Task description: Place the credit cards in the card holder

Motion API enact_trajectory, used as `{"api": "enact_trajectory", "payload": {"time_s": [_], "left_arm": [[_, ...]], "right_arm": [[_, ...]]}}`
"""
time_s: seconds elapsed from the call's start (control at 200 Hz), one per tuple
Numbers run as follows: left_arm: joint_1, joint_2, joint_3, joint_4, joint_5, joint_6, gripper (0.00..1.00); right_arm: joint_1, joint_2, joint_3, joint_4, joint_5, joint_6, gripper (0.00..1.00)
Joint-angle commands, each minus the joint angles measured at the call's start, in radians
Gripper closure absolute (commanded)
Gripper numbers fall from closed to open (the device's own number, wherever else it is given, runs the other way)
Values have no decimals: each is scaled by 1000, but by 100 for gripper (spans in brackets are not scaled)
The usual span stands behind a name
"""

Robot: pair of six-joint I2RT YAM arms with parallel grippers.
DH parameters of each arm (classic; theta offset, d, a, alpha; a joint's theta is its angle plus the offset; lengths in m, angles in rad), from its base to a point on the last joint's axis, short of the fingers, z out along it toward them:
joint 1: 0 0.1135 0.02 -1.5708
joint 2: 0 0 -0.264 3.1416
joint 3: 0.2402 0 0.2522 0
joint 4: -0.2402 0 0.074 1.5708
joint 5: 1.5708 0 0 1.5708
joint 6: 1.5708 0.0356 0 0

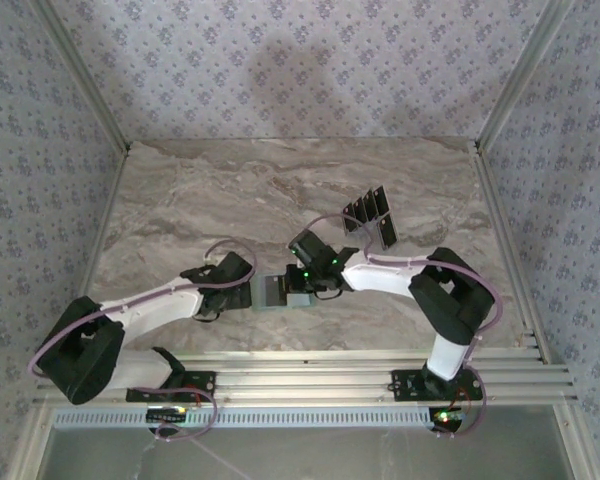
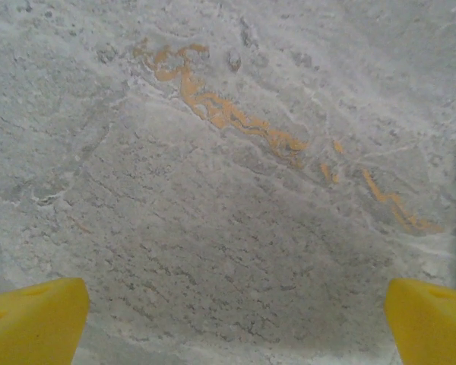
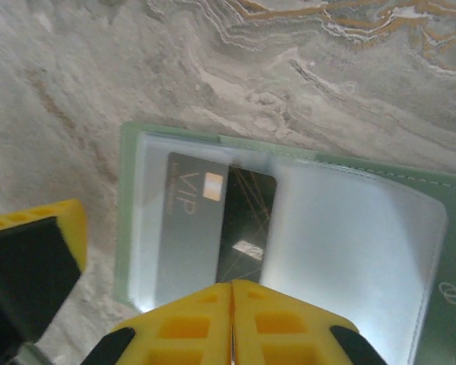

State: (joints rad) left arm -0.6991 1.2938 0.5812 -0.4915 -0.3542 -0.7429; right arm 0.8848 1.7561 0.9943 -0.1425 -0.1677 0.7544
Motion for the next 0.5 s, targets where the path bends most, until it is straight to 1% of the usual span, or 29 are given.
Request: {"api": "enact_trajectory", "payload": {"time_s": [0.0, 0.495], "left_arm": [[8, 21, 0, 13, 14, -2, 0], [8, 100, -3, 73, 58, -3, 0]], "right_arm": [[9, 42, 45, -88, 36, -36, 92], [33, 139, 133, -88, 5, -31, 93]]}}
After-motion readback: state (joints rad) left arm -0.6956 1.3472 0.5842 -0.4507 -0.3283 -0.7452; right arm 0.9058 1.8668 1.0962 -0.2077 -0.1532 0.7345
